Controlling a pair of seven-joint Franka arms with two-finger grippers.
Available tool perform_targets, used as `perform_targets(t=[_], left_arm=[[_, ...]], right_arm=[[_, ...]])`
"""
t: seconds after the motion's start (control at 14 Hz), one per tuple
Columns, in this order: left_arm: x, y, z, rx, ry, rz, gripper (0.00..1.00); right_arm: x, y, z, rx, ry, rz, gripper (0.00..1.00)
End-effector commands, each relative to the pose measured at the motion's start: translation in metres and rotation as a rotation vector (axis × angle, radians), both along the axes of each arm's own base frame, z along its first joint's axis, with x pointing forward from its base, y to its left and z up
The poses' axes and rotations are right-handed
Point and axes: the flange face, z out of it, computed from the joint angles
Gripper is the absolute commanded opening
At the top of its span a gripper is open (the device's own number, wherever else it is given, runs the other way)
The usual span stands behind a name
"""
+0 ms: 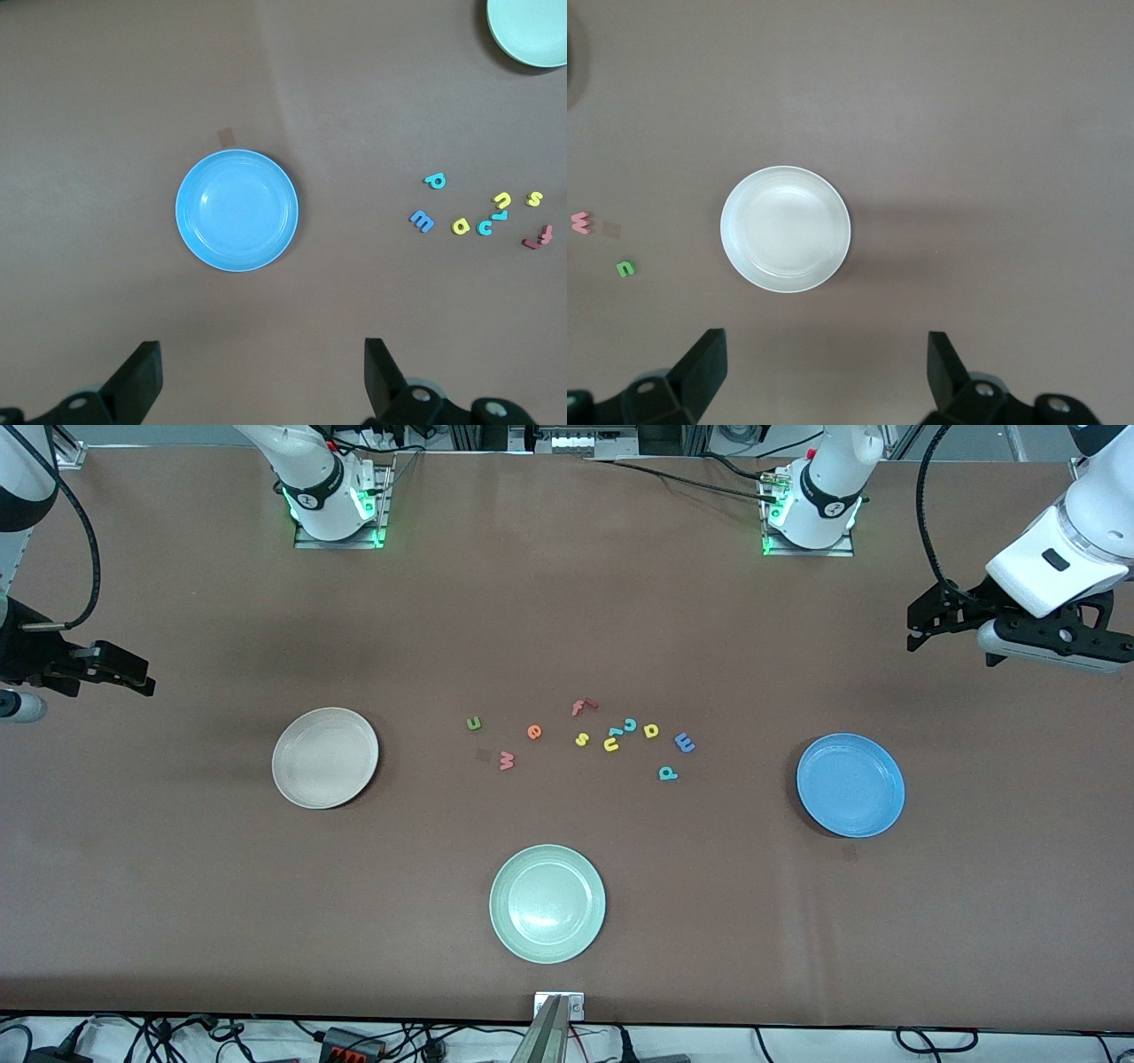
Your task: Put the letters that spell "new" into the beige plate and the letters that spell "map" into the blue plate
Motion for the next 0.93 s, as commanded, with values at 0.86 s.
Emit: perform_targets(t=[0.86], left_arm=[[-0.007, -0.001, -0.016, 0.005, 0.12, 0.063, 1.0]], right_arm=[[0.002, -0.001, -0.009, 0.018, 0.012, -0.014, 1.0]])
